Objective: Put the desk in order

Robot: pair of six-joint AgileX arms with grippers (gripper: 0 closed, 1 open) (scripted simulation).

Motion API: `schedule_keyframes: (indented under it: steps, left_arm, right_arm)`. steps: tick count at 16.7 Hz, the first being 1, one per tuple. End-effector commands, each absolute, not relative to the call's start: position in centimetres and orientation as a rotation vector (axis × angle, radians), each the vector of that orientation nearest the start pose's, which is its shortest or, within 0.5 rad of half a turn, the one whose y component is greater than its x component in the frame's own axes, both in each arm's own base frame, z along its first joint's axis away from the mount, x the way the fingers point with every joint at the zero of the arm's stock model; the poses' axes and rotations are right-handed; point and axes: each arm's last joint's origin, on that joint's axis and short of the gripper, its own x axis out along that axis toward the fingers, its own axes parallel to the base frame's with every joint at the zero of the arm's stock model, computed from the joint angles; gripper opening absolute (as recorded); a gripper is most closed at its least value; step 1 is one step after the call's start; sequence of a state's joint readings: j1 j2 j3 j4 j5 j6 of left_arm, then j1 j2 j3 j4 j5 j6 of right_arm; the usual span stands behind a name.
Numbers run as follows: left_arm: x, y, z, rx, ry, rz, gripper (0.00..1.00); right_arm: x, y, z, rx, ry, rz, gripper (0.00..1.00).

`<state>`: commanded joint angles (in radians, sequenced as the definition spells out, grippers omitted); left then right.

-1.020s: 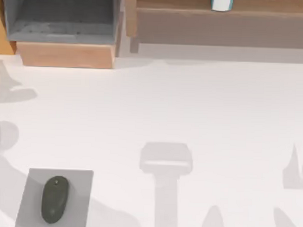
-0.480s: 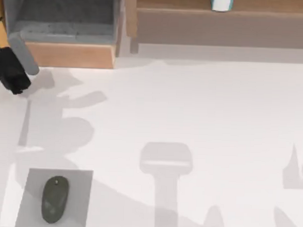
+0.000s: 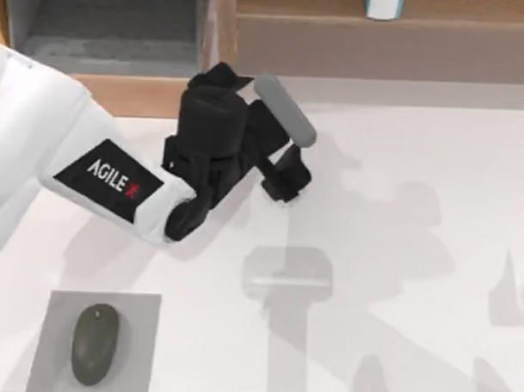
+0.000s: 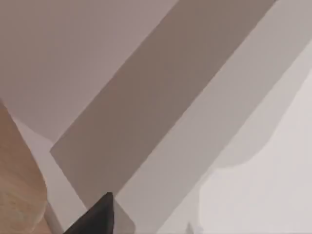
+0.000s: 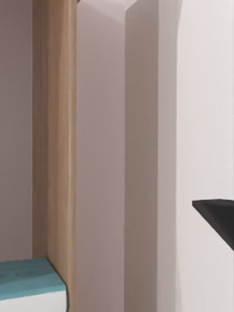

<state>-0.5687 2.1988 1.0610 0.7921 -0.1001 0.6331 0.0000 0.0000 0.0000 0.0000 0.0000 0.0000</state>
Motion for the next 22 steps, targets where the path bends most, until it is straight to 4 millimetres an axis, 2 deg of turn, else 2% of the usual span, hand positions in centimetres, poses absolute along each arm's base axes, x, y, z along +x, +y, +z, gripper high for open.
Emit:
schedule_keyframes:
  steps: [3,5,7,9,11,14,22]
  left_arm:
    - [36.2,-30.4,9.7,0.530,0.186,-0.481,1.00]
    - [36.6,-34.7,11.5,0.399,0.158,-0.408,1.00]
    - [37.2,-37.8,13.8,0.269,0.115,-0.321,1.00]
    - [38.0,-39.8,16.2,0.154,0.069,-0.229,1.00]
    - [39.0,-40.7,18.3,0.067,0.030,-0.140,1.00]
    - [40.2,-40.7,20.0,-0.002,-0.004,-0.040,1.00]
    - [40.7,-40.6,20.5,-0.014,-0.012,-0.019,1.00]
  right_arm:
    - [10.6,-0.1,16.0,0.000,0.000,0.000,1.00]
    - [10.6,-0.1,16.0,0.000,0.000,0.000,1.00]
    - [10.6,-0.1,16.0,0.000,0.000,0.000,1.00]
    - [10.6,-0.1,16.0,0.000,0.000,0.000,1.00]
    - [10.6,-0.1,16.0,0.000,0.000,0.000,1.00]
    - [10.6,-0.1,16.0,0.000,0.000,0.000,1.00]
    - [10.6,-0.1,16.0,0.000,0.000,0.000,1.00]
